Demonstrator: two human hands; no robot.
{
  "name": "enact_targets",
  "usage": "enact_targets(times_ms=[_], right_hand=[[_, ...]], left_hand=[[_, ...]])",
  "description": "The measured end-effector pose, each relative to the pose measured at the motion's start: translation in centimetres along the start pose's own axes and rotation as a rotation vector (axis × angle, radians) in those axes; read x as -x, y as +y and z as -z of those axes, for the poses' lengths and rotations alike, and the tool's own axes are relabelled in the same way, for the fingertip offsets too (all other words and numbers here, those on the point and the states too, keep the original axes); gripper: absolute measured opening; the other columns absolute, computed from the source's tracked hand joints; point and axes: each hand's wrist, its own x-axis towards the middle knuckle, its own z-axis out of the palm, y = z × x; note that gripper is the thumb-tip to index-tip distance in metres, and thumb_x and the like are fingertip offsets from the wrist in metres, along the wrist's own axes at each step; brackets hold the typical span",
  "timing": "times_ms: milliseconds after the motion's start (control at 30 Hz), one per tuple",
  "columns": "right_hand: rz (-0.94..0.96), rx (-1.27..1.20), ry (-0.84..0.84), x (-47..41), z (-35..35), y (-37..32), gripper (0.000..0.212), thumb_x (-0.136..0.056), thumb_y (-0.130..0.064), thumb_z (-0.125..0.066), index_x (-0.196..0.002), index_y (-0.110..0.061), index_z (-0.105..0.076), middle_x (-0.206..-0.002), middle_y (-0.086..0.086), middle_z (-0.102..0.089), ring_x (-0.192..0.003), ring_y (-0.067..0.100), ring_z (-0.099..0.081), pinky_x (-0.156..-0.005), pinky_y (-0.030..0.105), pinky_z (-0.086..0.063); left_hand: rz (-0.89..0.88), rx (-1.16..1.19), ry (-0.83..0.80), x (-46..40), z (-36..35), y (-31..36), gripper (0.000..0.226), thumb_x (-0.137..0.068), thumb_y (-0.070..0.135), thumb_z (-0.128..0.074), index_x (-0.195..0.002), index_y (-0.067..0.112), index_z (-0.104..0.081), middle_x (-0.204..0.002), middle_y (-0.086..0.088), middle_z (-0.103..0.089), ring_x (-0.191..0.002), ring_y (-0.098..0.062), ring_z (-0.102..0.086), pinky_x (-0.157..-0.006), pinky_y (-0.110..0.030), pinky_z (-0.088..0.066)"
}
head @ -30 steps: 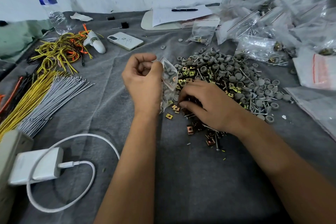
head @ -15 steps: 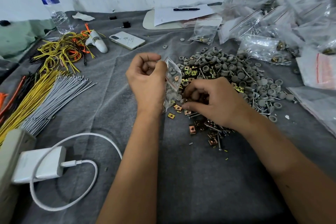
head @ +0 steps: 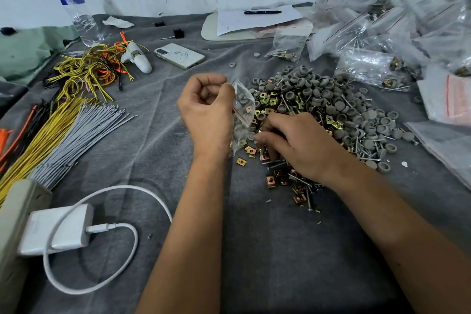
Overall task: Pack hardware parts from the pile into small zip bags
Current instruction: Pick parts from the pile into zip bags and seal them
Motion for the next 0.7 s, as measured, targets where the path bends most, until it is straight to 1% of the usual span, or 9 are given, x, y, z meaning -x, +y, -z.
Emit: enact_targets(times_ms=[67,133,233,333,400,467,567,600,700], right_hand=[[0.013,-0.008,0.033,0.1,0.1,0.0,0.03,-0.097,-0.046,-0.056,-0.086,-0.019,-0.063,-0.066,-0.005,-0.067,-0.057,0.011,-0.064,-0.06,0.04,-0.053],[0.03,0.016,0.054,0.2,0.2,0.1,0.023,-0.099,-0.037,-0.061,-0.086,-0.019,-0.063,-0.067,-0.008,-0.066,-0.057,0.008,-0.063,-0.06,0.037,-0.052],[0.045,-0.012,0.128,0.1,0.2,0.2,0.02,-0.102,-0.031,-0.059,-0.088,-0.018,-0.062,-0.066,-0.005,-0.063,-0.057,0.015,-0.061,-0.058,0.041,-0.048],[0.056,-0.026,0.299,0.0,0.6,0.2,0.016,-0.102,-0.026,-0.061,-0.094,-0.013,-0.066,-0.069,-0.003,-0.063,-0.059,0.017,-0.058,-0.057,0.041,-0.045],[0.067,-0.05,0.431,0.1,1.2,0.2,0.013,-0.102,-0.022,-0.063,-0.098,-0.011,-0.07,-0.075,-0.003,-0.067,-0.064,0.015,-0.063,-0.06,0.039,-0.049],[0.09,-0.043,0.52,0.1,1.7,0.3,0.012,-0.1,-0.021,-0.067,-0.102,-0.012,-0.074,-0.082,-0.005,-0.072,-0.073,0.009,-0.068,-0.064,0.03,-0.054],[0.118,0.079,0.471,0.2,2.0,0.5,0.011,-0.094,-0.022,-0.074,-0.099,-0.014,-0.079,-0.076,-0.013,-0.069,-0.068,0.001,-0.065,-0.06,0.016,-0.046],[0.117,0.102,0.426,0.2,1.9,0.5,0.01,-0.093,-0.022,-0.076,-0.099,-0.015,-0.08,-0.075,-0.015,-0.068,-0.066,-0.001,-0.064,-0.059,0.016,-0.046],[0.133,0.142,0.367,0.2,2.0,0.7,0.011,-0.089,-0.021,-0.079,-0.1,-0.017,-0.081,-0.079,-0.008,-0.075,-0.066,0.002,-0.066,-0.061,0.027,-0.052]], left_hand=[[-0.001,-0.001,-0.003,0.0,0.0,-0.1,0.013,-0.075,0.003,-0.061,-0.082,0.014,-0.065,-0.064,-0.007,-0.053,-0.056,-0.02,-0.044,-0.049,-0.024,-0.036],[0.001,-0.008,-0.007,0.0,0.0,-0.1,0.013,-0.075,0.004,-0.062,-0.082,0.014,-0.065,-0.064,-0.008,-0.053,-0.055,-0.019,-0.044,-0.048,-0.023,-0.036],[0.01,-0.021,-0.03,0.0,0.1,-0.1,0.014,-0.076,0.002,-0.062,-0.082,0.014,-0.065,-0.062,-0.005,-0.055,-0.053,-0.016,-0.046,-0.047,-0.022,-0.037],[0.017,-0.076,-0.163,0.2,0.1,-0.3,0.019,-0.083,-0.008,-0.063,-0.083,0.012,-0.065,-0.059,0.001,-0.058,-0.049,-0.01,-0.051,-0.046,-0.02,-0.04],[-0.015,-0.176,-0.284,0.5,0.0,-0.5,0.018,-0.086,-0.009,-0.066,-0.085,0.009,-0.067,-0.061,0.001,-0.061,-0.051,-0.011,-0.052,-0.049,-0.024,-0.042],[-0.045,-0.262,-0.379,0.8,-0.2,-0.5,0.013,-0.088,-0.007,-0.07,-0.087,0.007,-0.067,-0.066,-0.005,-0.062,-0.057,-0.016,-0.055,-0.053,-0.03,-0.045],[-0.042,-0.287,-0.44,1.0,-0.4,-0.5,0.014,-0.089,-0.007,-0.069,-0.089,0.007,-0.066,-0.07,-0.01,-0.063,-0.06,-0.019,-0.057,-0.057,-0.033,-0.048],[-0.036,-0.286,-0.443,1.0,-0.4,-0.5,0.015,-0.089,-0.008,-0.069,-0.088,0.007,-0.066,-0.07,-0.01,-0.062,-0.059,-0.019,-0.057,-0.056,-0.033,-0.047],[-0.028,-0.274,-0.44,1.0,-0.3,-0.6,0.016,-0.089,-0.01,-0.067,-0.088,0.006,-0.066,-0.068,-0.008,-0.061,-0.058,-0.015,-0.055,-0.054,-0.029,-0.046]])
